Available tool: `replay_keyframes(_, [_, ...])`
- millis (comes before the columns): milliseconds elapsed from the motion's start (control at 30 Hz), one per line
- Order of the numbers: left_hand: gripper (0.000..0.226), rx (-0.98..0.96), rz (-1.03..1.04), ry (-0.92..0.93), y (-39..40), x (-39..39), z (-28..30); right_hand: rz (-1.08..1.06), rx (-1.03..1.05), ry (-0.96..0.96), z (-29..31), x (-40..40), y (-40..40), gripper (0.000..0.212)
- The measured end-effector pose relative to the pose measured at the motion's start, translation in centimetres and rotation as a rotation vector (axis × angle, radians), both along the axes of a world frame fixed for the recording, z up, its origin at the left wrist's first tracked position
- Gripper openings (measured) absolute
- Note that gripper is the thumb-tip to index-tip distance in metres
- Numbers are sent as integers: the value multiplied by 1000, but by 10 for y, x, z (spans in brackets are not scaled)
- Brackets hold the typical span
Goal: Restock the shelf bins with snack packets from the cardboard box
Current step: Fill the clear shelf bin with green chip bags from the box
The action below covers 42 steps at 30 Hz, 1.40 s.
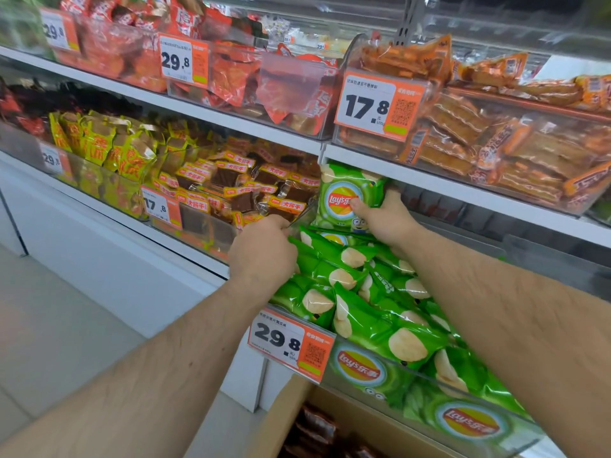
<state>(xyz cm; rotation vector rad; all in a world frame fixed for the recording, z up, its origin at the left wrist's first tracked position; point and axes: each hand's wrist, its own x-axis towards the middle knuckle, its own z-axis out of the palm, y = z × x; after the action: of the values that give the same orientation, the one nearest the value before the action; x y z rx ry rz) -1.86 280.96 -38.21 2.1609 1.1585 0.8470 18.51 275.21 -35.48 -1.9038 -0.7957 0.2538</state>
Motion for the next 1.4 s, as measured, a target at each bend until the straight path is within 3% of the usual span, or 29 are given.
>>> replay_keyframes(167, [35, 10, 7, 8, -3, -1, 0, -56, 9, 173, 11, 1, -1, 93])
replay_keyframes(300, [32, 16, 9, -1, -2, 0, 0, 6, -76, 96, 8, -4, -2, 102])
replay_keyframes(500, [34, 18, 2, -3, -1, 0, -2, -10, -16, -28, -11, -8, -1, 72])
replay_keyframes(567, [34, 15, -3, -7, -1, 0, -2, -2, -23, -60, -16, -9, 3, 70])
replay_keyframes(767, [34, -22, -1, -29, -3, -2, -1, -37, -251, 3, -11, -3, 8, 130])
replay_keyframes(933, [33, -55, -37, 13, -1, -4, 2, -42, -282, 10, -9, -9, -3, 138])
replay_keyframes(1133, [41, 275, -85, -134, -40, -19, 20, -57, -432, -159, 8, -35, -46, 112])
replay_keyframes(1300, [30, 165, -374, -107, -109, -39, 21, -156, -444, -508, 11, -89, -117, 76])
replay_keyframes(1400, [15, 77, -608, 52, -146, -52, 1, -135, -148, -802, -4, -124, -172, 35])
